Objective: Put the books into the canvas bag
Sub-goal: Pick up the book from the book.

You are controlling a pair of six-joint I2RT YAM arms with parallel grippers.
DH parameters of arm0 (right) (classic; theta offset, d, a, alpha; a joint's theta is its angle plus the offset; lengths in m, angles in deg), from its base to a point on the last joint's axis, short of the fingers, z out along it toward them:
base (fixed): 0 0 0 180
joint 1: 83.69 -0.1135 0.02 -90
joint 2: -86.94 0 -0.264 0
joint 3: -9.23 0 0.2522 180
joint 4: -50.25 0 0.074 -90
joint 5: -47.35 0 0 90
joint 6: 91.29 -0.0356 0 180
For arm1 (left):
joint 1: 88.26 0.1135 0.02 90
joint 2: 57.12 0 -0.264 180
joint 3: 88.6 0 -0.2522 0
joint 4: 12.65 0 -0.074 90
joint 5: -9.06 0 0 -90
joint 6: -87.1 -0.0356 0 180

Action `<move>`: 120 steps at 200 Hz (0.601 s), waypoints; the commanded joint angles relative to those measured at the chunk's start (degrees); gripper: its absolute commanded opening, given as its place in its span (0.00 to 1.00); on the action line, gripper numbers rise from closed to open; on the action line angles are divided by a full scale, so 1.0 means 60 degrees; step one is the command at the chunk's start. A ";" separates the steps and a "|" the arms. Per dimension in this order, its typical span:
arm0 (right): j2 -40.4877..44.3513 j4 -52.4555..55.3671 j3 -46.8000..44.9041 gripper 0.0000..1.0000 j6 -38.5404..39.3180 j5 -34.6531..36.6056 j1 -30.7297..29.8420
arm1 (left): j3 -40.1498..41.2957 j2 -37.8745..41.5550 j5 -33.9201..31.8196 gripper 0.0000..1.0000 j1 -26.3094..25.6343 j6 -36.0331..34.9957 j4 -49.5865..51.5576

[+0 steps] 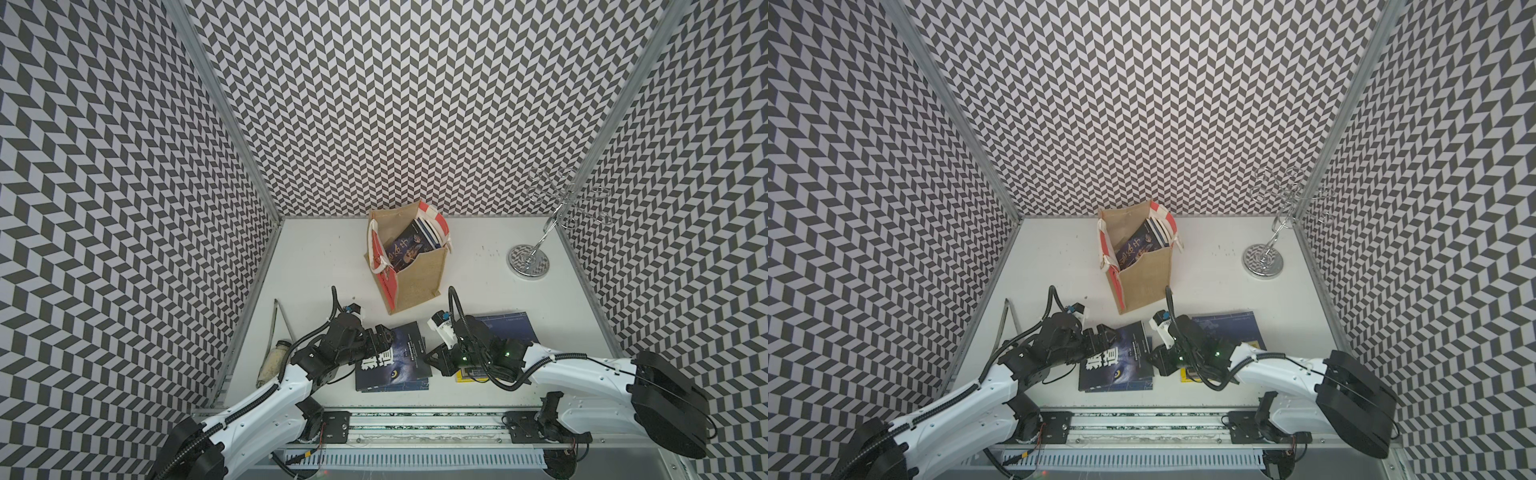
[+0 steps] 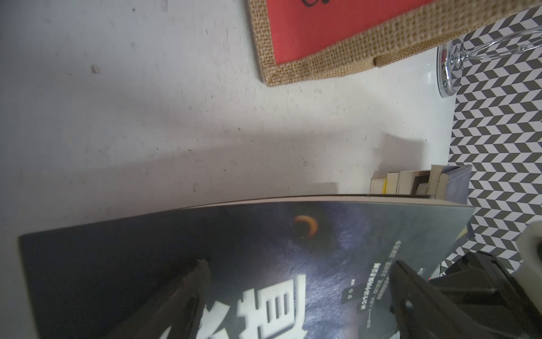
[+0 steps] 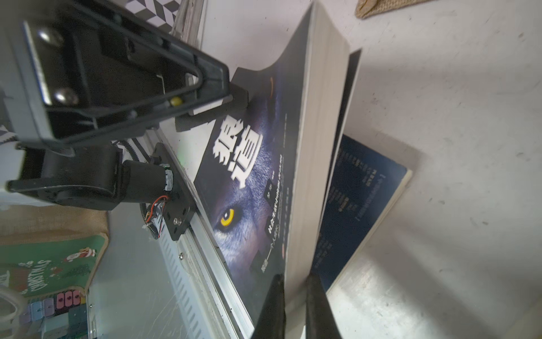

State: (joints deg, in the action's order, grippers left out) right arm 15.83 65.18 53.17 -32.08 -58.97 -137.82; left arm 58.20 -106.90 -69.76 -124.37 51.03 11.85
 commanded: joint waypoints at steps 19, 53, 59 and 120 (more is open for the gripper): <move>-0.0340 -0.0593 0.0248 0.05 0.0801 -0.0323 0.0786 | -0.0041 -0.0246 -0.0056 0.95 -0.0090 -0.0007 0.0463; -0.1477 -0.0682 0.0451 0.23 0.1071 -0.0620 0.0842 | -0.0055 -0.0600 0.0020 0.95 -0.0093 -0.0035 0.0313; -0.1640 -0.0686 0.0491 0.25 0.1100 -0.0630 0.0834 | -0.0056 -0.0621 0.0040 0.95 -0.0089 -0.0038 0.0303; -0.2455 -0.0947 0.0497 0.60 0.0931 -0.0939 0.0833 | 0.0141 -0.0793 0.0011 0.95 -0.0089 -0.0024 0.0076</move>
State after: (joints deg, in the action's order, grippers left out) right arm 2.57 62.32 55.37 -26.48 -63.28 -132.75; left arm 57.47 -110.02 -69.57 -124.61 50.73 9.95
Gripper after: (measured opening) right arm 0.578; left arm 0.949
